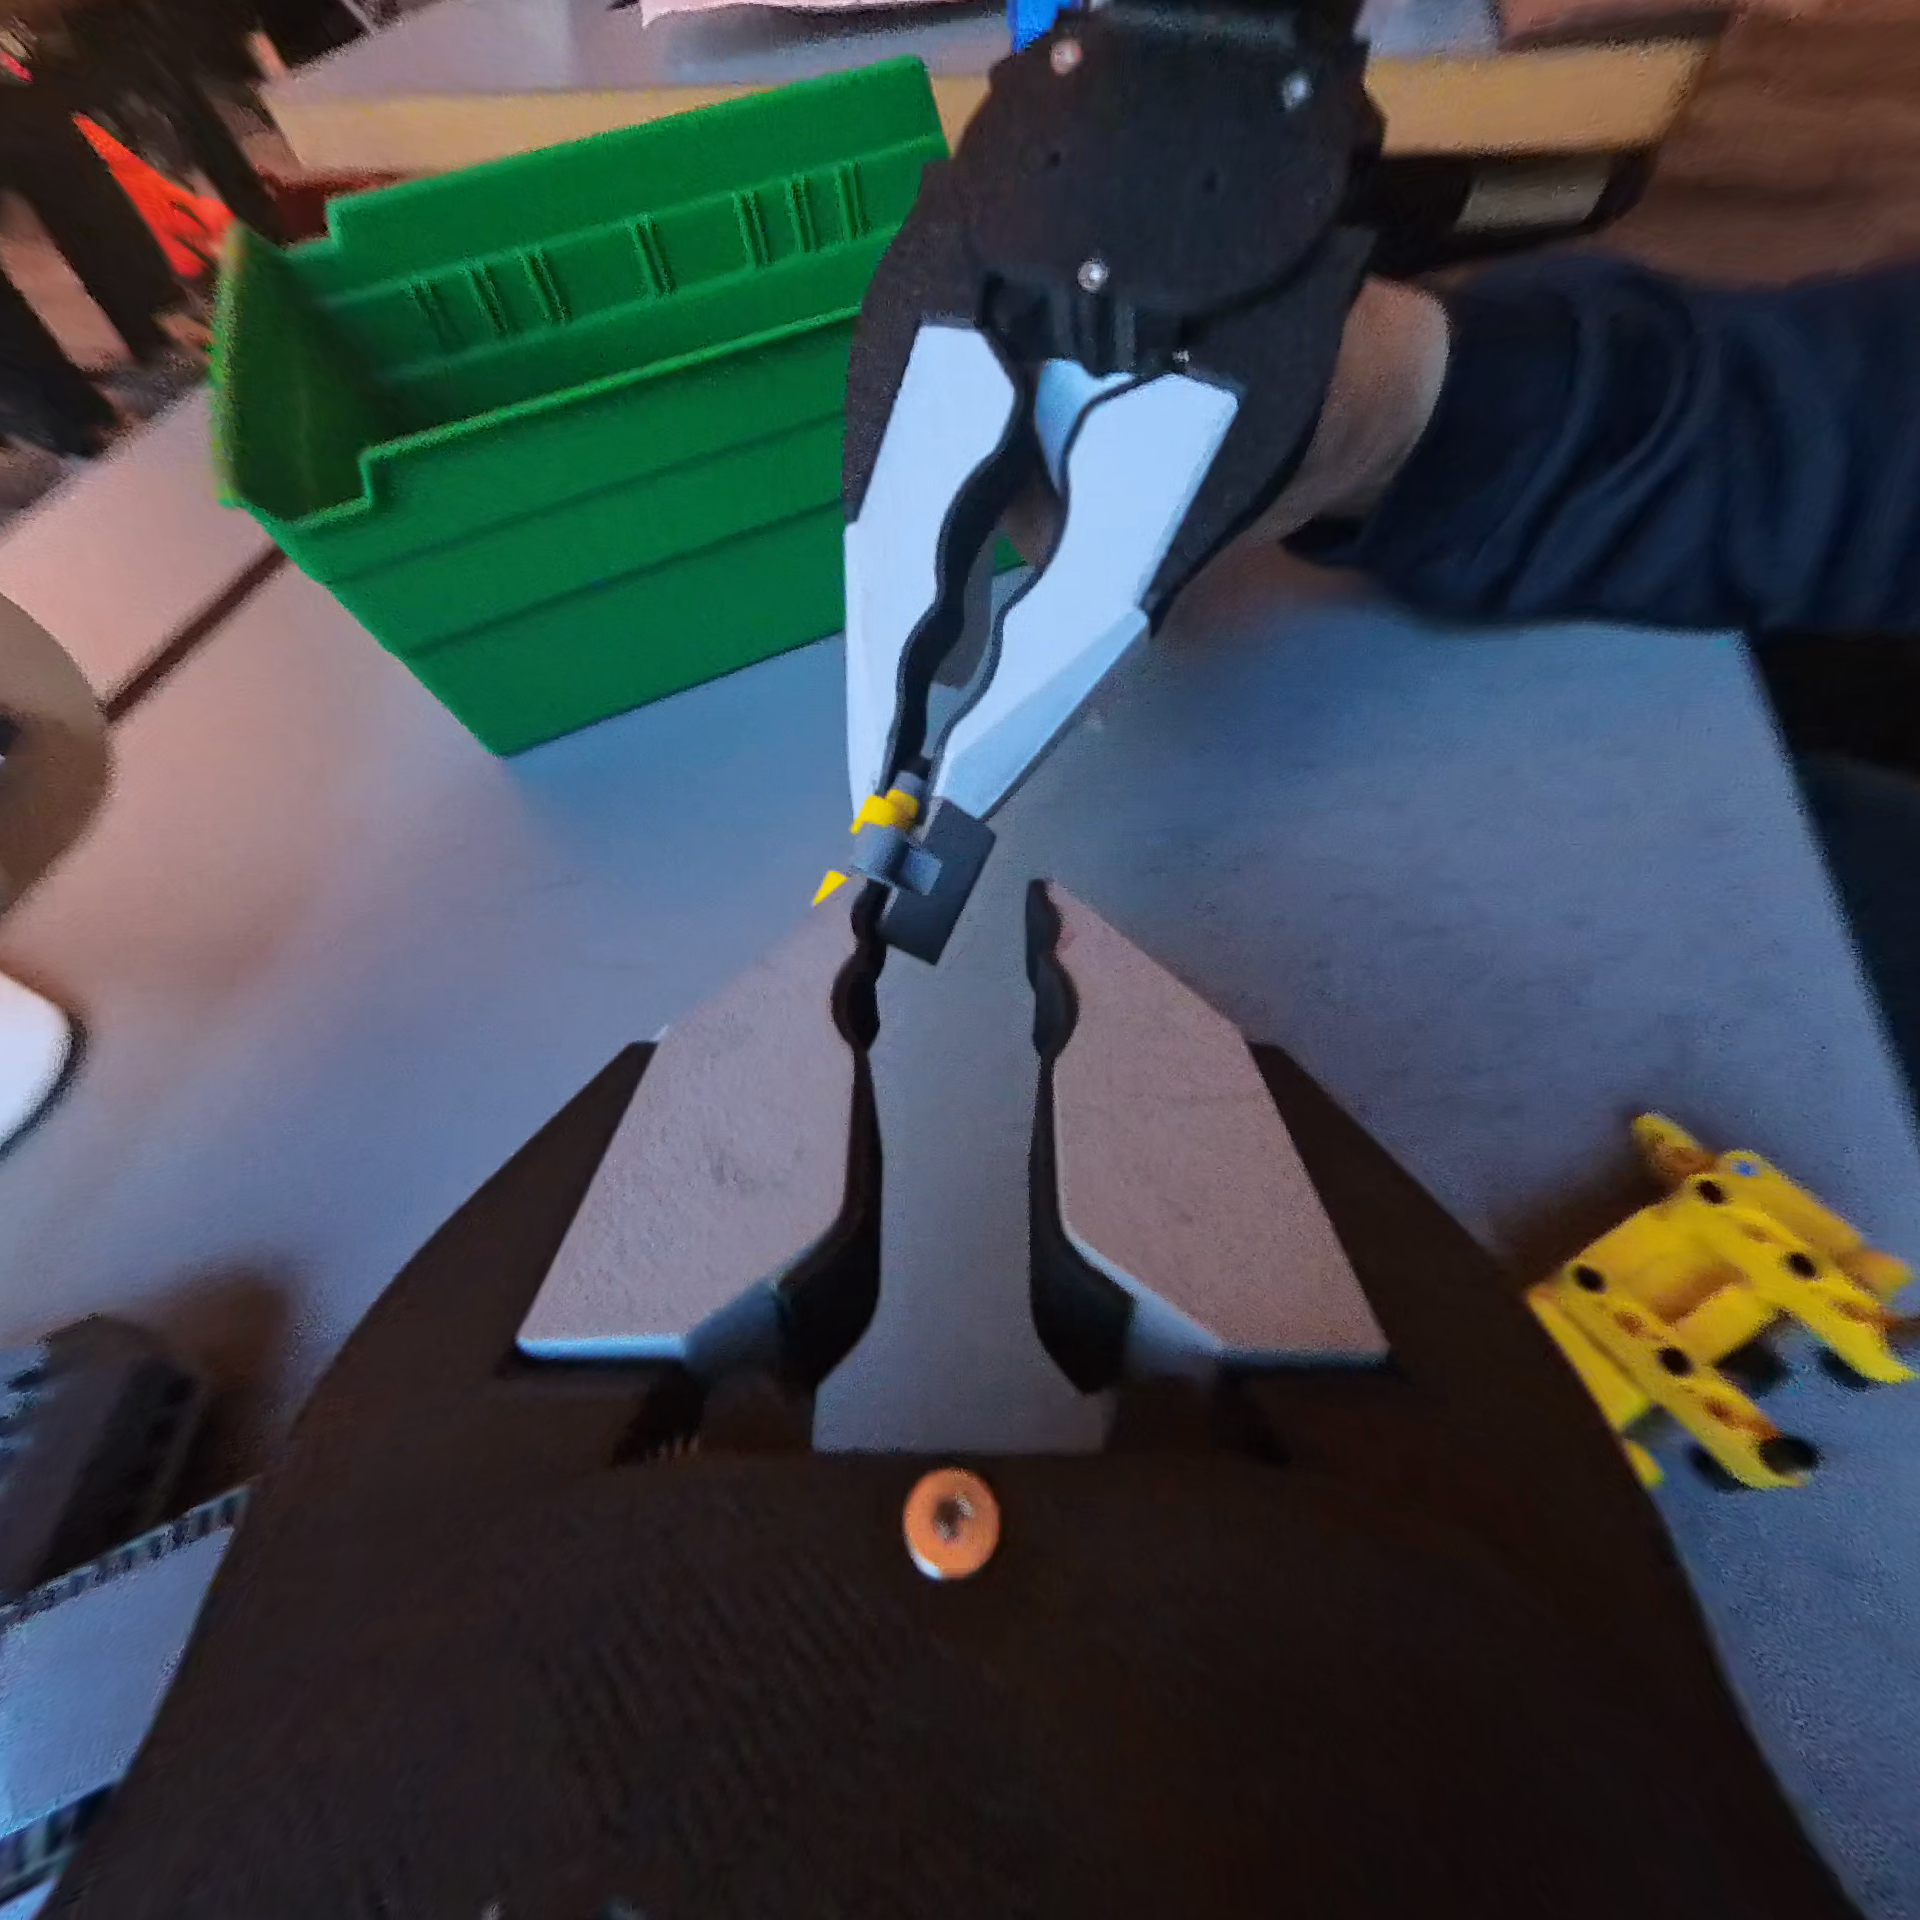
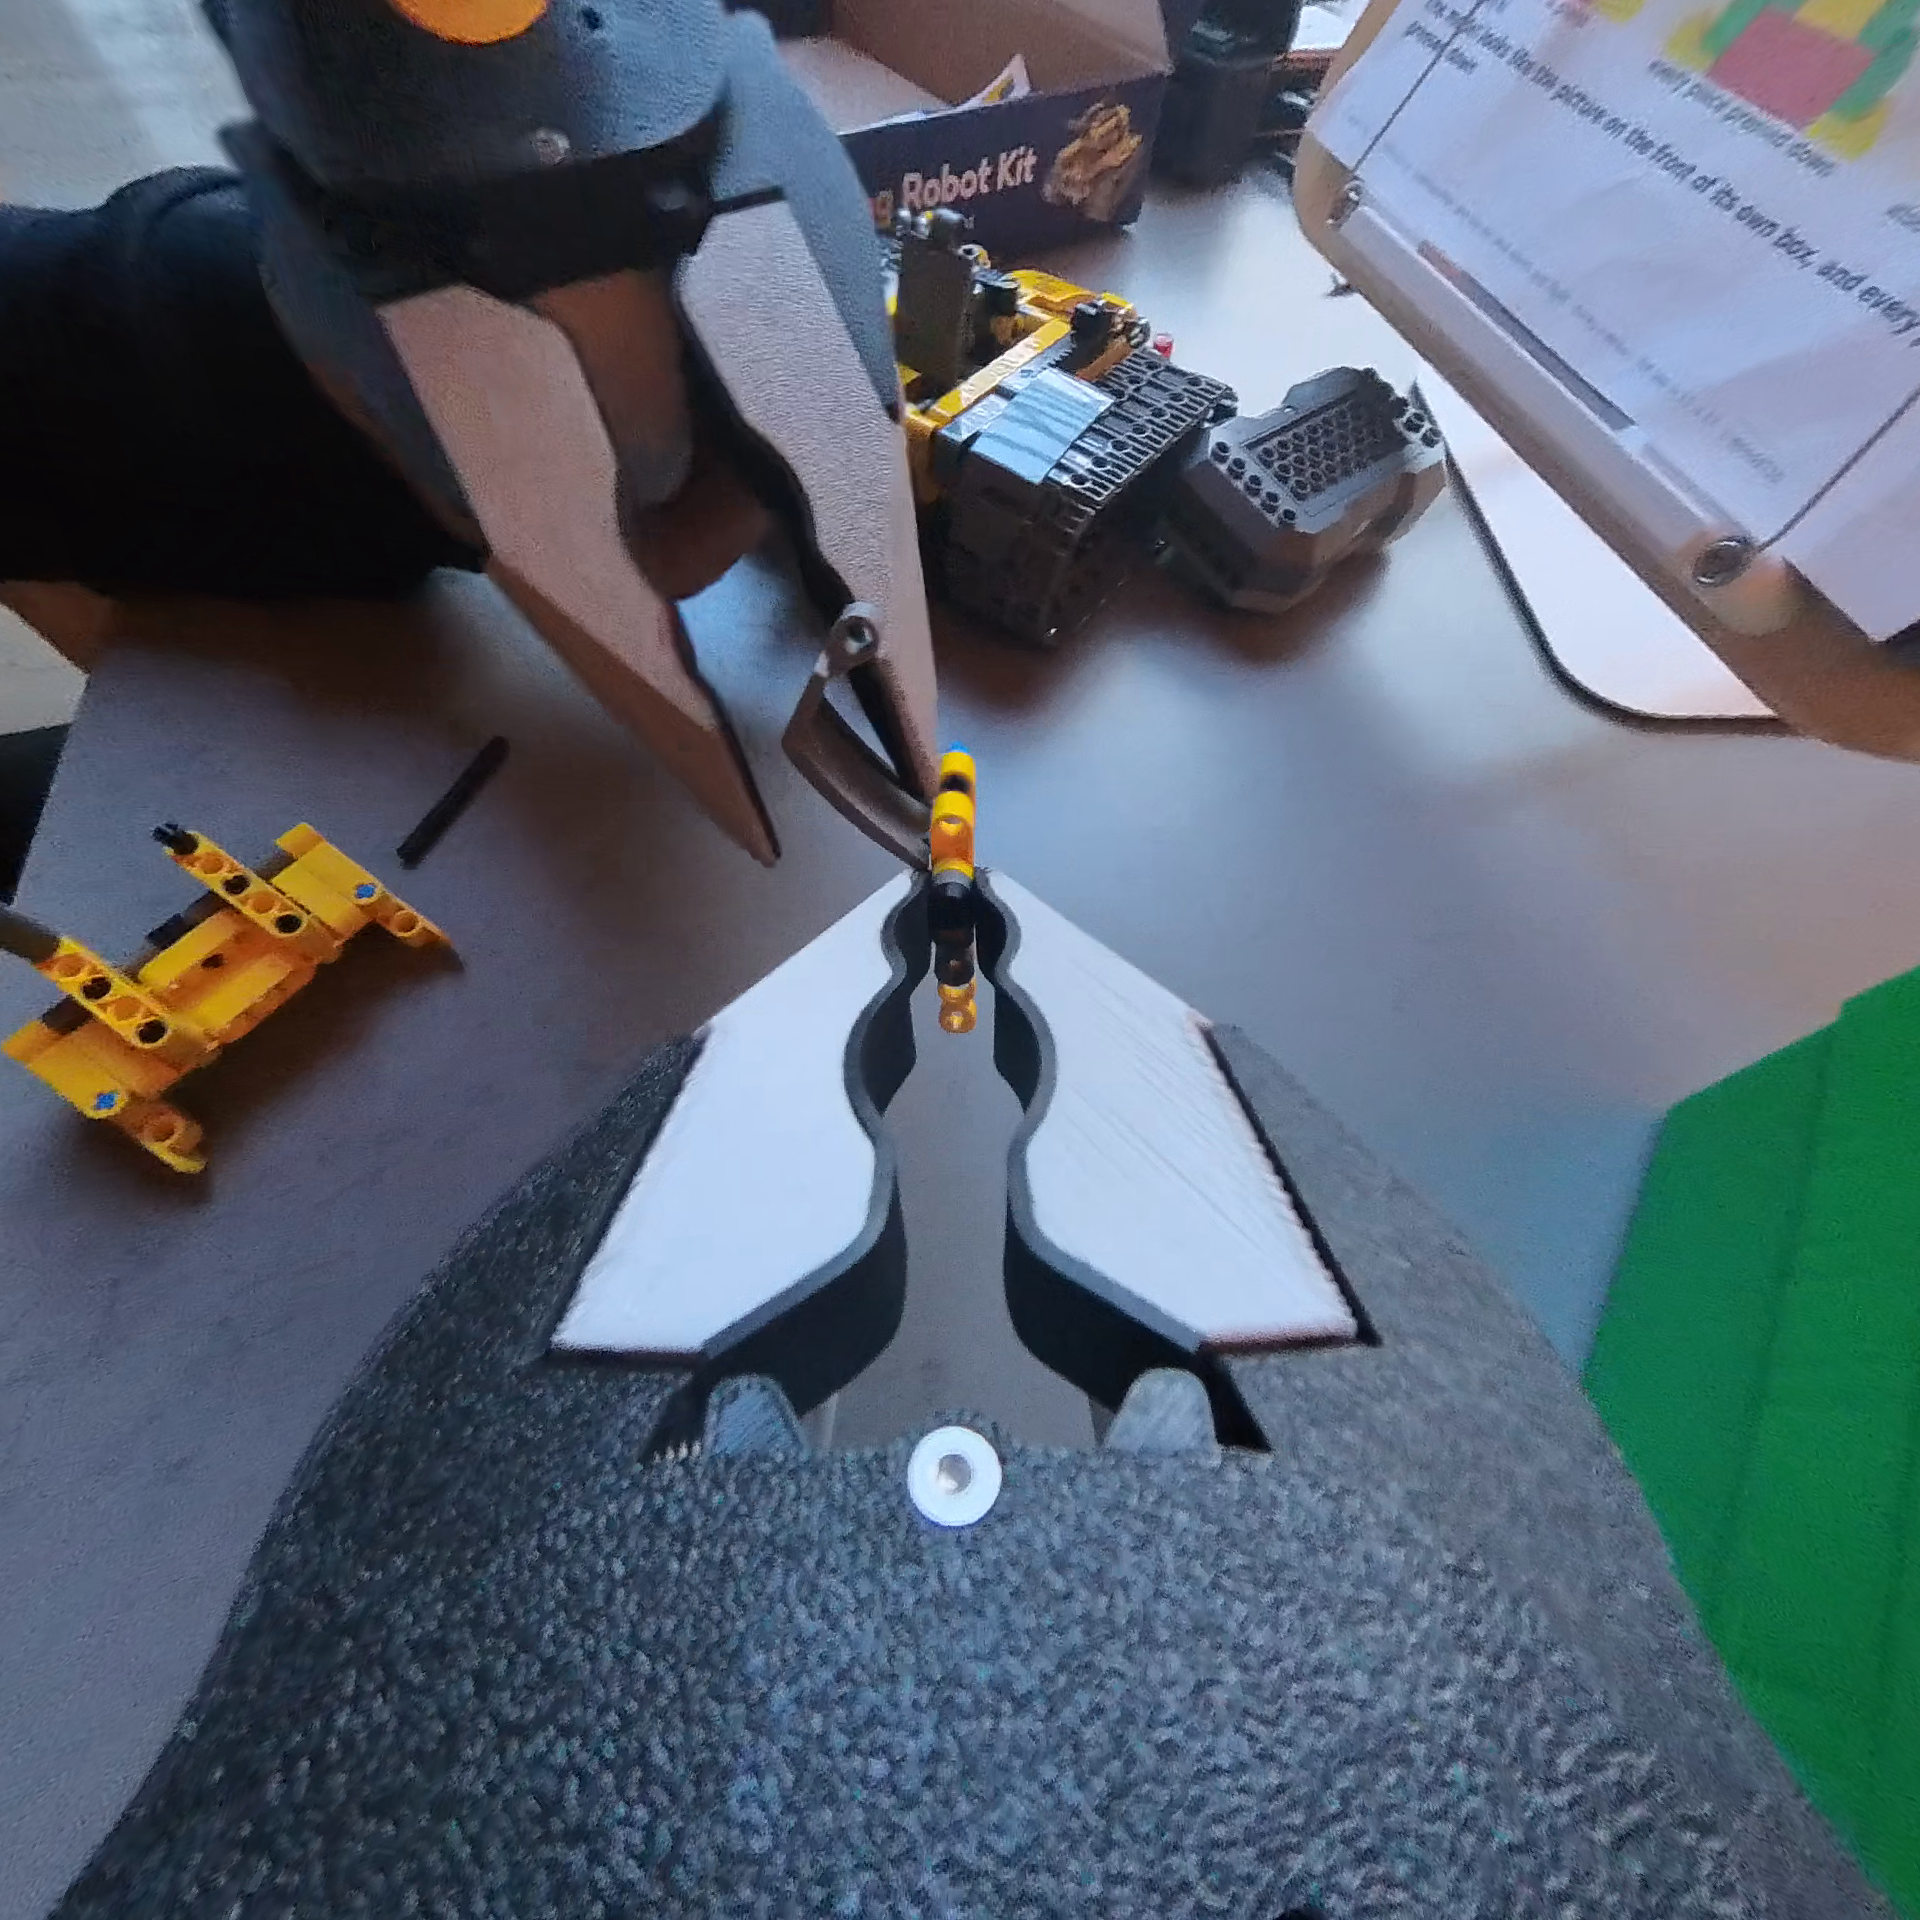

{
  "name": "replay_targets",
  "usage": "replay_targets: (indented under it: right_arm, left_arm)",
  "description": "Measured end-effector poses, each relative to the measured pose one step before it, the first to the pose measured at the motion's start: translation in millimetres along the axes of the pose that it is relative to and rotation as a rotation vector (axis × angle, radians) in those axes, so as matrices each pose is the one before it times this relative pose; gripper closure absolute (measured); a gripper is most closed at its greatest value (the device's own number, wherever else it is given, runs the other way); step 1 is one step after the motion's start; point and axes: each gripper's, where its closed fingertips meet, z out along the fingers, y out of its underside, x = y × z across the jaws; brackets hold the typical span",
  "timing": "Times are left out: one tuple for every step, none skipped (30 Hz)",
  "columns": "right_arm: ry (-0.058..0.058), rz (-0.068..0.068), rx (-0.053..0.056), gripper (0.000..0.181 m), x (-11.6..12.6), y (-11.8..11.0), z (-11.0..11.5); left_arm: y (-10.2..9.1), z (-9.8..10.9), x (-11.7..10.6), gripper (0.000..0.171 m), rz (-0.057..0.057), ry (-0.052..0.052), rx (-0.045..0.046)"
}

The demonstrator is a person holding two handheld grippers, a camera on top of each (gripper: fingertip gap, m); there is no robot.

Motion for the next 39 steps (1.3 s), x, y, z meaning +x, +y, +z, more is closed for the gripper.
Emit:
replay_targets:
  right_arm:
    - [0.0014, 0.0055, 0.0030, 0.177, 0.72, -0.01, -0.06]
    - [-0.0089, 0.0146, 0.0045, 0.177, -0.52, -0.38, -0.05]
    - [-0.0166, 0.0189, 0.0091, 0.177, -1.66, -0.94, 0.00]
    - [-0.0227, 0.0217, 0.0105, 0.177, -2.55, -1.27, 0.19]
    - [-0.0245, 0.0297, 0.0145, 0.177, -2.40, -1.84, 0.16]
    - [-0.0311, 0.0361, 0.0216, 0.177, -2.92, -3.16, -0.18]
    - [-0.0402, 0.0370, 0.0191, 0.177, -3.86, -2.96, -0.76]
    - [-0.0367, 0.0380, 0.0174, 0.177, -3.42, -2.95, -0.73]
    - [-0.0166, 0.0305, 0.0129, 0.177, -0.76, -1.88, -0.73]
    - [-0.0089, 0.0198, 0.0016, 0.177, 0.27, -0.12, -0.55]
    - [-0.0200, 0.0102, -0.0042, 0.177, -1.83, 0.86, -0.09]
    - [-0.0190, 0.0060, -0.0013, 0.177, -2.34, 0.40, 0.43]
    - [-0.0100, 0.0037, 0.0006, 0.177, -1.43, 0.17, 0.91]
    - [-0.0106, 0.0032, -0.0080, 0.177, -1.64, 1.59, 1.68]
    - [-0.0056, -0.0009, -0.0173, 0.177, -1.17, 2.95, 2.16]
    - [0.0173, -0.0115, -0.0234, 0.177, 2.12, 4.32, 2.20]
    - [0.0150, -0.0116, -0.0275, 0.177, 1.90, 4.90, 2.02]
    - [0.0092, -0.0074, -0.0219, 0.177, 1.37, 3.92, 1.50]
    - [0.0064, -0.0055, -0.0075, 0.177, 1.10, 1.56, 0.87]
    - [-0.0008, -0.0036, -0.0018, 0.177, 0.07, 0.46, 0.17]
    - [0.0000, -0.0064, 0.0018, 0.177, -0.23, -0.28, -0.11]
    - [0.0047, -0.0063, 0.0021, 0.177, 0.23, -0.41, -0.05]
    - [0.0044, -0.0015, -0.0045, 0.177, 0.57, 0.70, 0.54]
    - [0.0004, 0.0016, -0.0098, 0.177, 0.24, 1.85, 1.12]
    - [0.0019, 0.0007, -0.0083, 0.177, 0.71, 1.84, 1.41]
    - [-0.0007, 0.0008, -0.0078, 0.177, 0.22, 1.66, 1.45]
    - [-0.0044, 0.0023, -0.0094, 0.177, -0.29, 1.74, 1.32]
    - [0.0009, -0.0007, -0.0072, 0.177, 0.36, 1.49, 1.29]
    - [0.0103, 0.0030, 0.0042, 0.177, 1.93, -0.27, 0.84]
    - [0.0231, 0.0169, 0.0156, 0.177, 5.46, -2.07, -0.43]
    - [0.0266, 0.0272, 0.0226, 0.177, 7.42, -3.17, -1.58]
    - [0.0088, 0.0305, 0.0195, 0.177, 5.16, -2.38, -0.99]
    - [0.0041, 0.0306, 0.0136, 0.177, 3.55, -1.33, -0.05]
    - [0.0059, 0.0225, 0.0080, 0.177, 2.61, -0.58, 0.60]
    - [0.0027, 0.0191, 0.0140, 0.177, 1.62, -2.23, -1.37]
    - [-0.0171, 0.0141, 0.0083, 0.177, -1.94, -1.79, -2.03]
    - [-0.0273, 0.0073, 0.0152, 0.177, -3.95, -2.48, -2.12]
    - [-0.0280, 0.0099, 0.0235, 0.176, -3.97, -3.74, -2.62]
    - [-0.0227, 0.0146, 0.0279, 0.176, -2.90, -4.46, -2.64]
  left_arm:
    - [1.19, 1.15, -0.14, 0.147, 0.0500, -0.0280, -0.00998]
    - [0.82, 0.86, 0.02, 0.147, 0.0428, -0.0232, -0.00849]
    - [-0.02, 0.09, -1.45, 0.150, 0.0333, -0.0283, -0.00330]
    - [-1.64, -0.96, -1.60, 0.157, 0.0277, -0.0242, 0.00539]
    - [-3.55, -2.19, -1.15, 0.159, 0.0300, -0.0169, 0.01723]
    - [-4.44, -3.20, -1.50, 0.159, 0.0333, -0.0202, 0.02365]
    - [-4.79, -3.53, -9.52, 0.148, 0.0207, -0.0742, 0.02498]
    - [-3.62, -3.50, -13.69, 0.117, 0.0162, -0.1018, 0.01960]
    - [-2.82, -3.69, -4.19, 0.120, 0.0342, -0.0347, 0.01829]
    - [-3.74, -3.41, 0.62, 0.124, 0.0262, -0.0033, 0.02930]
    - [-3.07, -2.25, 1.78, 0.126, 0.0187, 0.0019, 0.02943]
    - [-1.55, -0.47, 1.58, 0.128, 0.0179, -0.0042, 0.01799]
    - [0.97, 1.26, 3.51, 0.130, 0.0208, 0.0057, -0.00324]
    - [2.80, 2.43, 5.92, 0.131, 0.0216, 0.0212, -0.01802]
    - [3.57, 2.79, 4.95, 0.136, 0.0113, 0.0160, -0.02235]
    - [3.46, 2.01, 5.02, 0.141, 0.0067, 0.0222, -0.01817]
    - [4.61, 1.73, 5.50, 0.144, 0.0081, 0.0341, -0.02642]
    - [3.94, 1.22, 3.12, 0.146, 0.0034, 0.0240, -0.02300]
    - [1.57, 0.76, 0.85, 0.146, -0.0080, 0.0115, -0.01038]
    - [0.29, 0.22, 1.67, 0.148, -0.0126, 0.0186, 0.00058]
    - [-0.19, -0.25, 0.91, 0.149, -0.0137, 0.0142, 0.00821]
    - [0.21, -0.03, 0.39, 0.149, -0.0157, 0.0065, 0.00894]
    - [1.26, 0.44, 0.85, 0.149, -0.0152, 0.0063, 0.00427]
    - [1.87, 0.54, 1.23, 0.149, -0.0011, 0.0070, -0.00675]
    - [2.13, 0.69, 1.24, 0.149, 0.0094, 0.0066, -0.01333]
    - [1.78, 0.66, 1.70, 0.150, 0.0096, 0.0119, -0.01466]
    - [1.58, 0.42, 2.05, 0.150, 0.0037, 0.0155, -0.01098]
    - [2.00, 0.41, 0.68, 0.150, 0.0020, 0.0114, -0.01483]
    - [2.26, 0.19, -2.19, 0.151, -0.0058, -0.0064, -0.02274]
    - [5.00, 0.88, -4.86, 0.152, -0.0184, -0.0236, -0.04331]
    - [7.00, 1.18, -4.75, 0.153, -0.0090, -0.0220, -0.05275]
    - [1.73, 1.07, -1.88, 0.153, -0.0106, -0.0045, -0.01141]
    - [1.47, 0.82, -0.58, 0.154, -0.0210, 0.0045, -0.01299]
    - [2.56, 0.67, 0.61, 0.156, -0.0097, 0.0083, -0.01978]
    - [5.68, 0.63, -1.41, 0.157, -0.0046, -0.0088, -0.03283]
    - [-2.03, -1.40, 0.29, 0.157, -0.0076, 0.0061, 0.02122]
    - [-4.33, -2.83, 0.93, 0.158, -0.0302, 0.0191, 0.02709]
    - [-3.42, -2.67, -0.86, 0.157, -0.0284, 0.0073, 0.02442]
    - [-1.74, -1.28, -1.91, 0.157, -0.0274, 0.0004, 0.01690]
